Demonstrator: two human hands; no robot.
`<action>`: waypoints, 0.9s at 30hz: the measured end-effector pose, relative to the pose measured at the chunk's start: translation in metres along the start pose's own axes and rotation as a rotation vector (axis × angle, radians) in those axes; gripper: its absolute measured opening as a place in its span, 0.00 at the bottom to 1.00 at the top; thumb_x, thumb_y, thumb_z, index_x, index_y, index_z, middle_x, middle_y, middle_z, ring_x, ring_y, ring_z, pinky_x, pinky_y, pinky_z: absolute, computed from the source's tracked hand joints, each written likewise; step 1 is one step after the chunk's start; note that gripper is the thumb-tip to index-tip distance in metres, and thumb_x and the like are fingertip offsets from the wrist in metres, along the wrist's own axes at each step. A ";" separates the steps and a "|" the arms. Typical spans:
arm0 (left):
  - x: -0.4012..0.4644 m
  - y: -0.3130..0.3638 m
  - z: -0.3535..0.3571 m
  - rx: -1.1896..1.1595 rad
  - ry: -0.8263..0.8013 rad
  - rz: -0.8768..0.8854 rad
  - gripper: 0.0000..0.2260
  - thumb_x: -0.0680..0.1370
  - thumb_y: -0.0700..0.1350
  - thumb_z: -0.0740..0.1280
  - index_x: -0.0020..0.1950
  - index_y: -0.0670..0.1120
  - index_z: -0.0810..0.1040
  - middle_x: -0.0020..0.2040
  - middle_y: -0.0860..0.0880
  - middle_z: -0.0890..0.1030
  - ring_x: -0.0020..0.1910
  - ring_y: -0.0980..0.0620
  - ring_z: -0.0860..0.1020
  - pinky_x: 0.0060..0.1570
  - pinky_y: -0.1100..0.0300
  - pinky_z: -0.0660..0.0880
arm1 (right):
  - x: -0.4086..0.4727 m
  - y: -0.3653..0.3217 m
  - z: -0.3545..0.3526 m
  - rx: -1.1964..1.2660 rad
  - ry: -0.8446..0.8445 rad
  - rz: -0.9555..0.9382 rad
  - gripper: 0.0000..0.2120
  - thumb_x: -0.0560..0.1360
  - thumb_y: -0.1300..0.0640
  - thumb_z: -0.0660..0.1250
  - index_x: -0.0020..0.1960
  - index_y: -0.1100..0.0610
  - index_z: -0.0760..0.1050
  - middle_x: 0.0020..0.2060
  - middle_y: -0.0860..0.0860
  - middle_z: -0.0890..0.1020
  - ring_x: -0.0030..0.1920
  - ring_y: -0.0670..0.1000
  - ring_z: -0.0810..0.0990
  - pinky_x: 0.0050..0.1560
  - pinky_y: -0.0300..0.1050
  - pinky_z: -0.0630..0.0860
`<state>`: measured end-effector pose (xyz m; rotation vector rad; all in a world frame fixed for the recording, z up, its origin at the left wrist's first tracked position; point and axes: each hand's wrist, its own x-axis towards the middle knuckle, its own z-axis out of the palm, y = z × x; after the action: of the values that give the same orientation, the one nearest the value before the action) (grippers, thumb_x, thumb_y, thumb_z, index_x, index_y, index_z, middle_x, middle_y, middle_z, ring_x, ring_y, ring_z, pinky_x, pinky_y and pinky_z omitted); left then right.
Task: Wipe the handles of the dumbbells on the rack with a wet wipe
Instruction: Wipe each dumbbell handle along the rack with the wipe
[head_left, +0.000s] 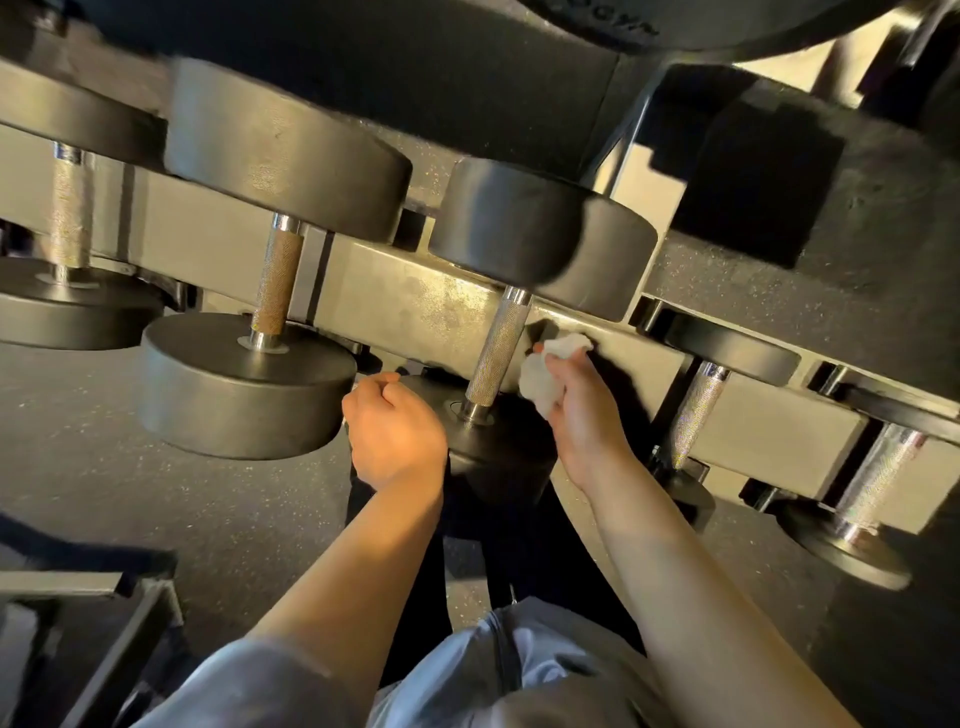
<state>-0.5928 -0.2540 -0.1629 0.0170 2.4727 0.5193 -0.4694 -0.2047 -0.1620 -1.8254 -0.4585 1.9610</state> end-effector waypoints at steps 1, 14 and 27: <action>0.000 0.000 0.000 -0.006 -0.005 0.002 0.16 0.81 0.42 0.52 0.60 0.49 0.76 0.64 0.46 0.74 0.57 0.43 0.74 0.51 0.53 0.63 | 0.005 -0.006 0.009 0.170 -0.035 0.041 0.08 0.79 0.60 0.56 0.49 0.55 0.74 0.44 0.51 0.77 0.48 0.49 0.75 0.49 0.41 0.70; 0.004 -0.004 0.004 0.037 -0.012 0.018 0.17 0.82 0.46 0.51 0.64 0.49 0.76 0.67 0.48 0.71 0.59 0.43 0.74 0.52 0.53 0.62 | 0.028 0.017 0.004 -1.135 -0.329 0.101 0.24 0.82 0.47 0.46 0.75 0.53 0.61 0.69 0.54 0.70 0.65 0.55 0.70 0.61 0.50 0.66; 0.005 -0.005 0.004 0.037 -0.015 0.020 0.18 0.82 0.47 0.50 0.64 0.48 0.76 0.67 0.48 0.71 0.59 0.43 0.74 0.53 0.52 0.63 | 0.038 -0.016 0.038 -0.231 -0.031 -0.080 0.16 0.82 0.51 0.52 0.62 0.54 0.73 0.56 0.53 0.78 0.56 0.51 0.74 0.62 0.47 0.68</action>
<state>-0.5939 -0.2564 -0.1709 0.0603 2.4700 0.4804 -0.5082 -0.1693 -0.1831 -1.8818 -0.7847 1.9525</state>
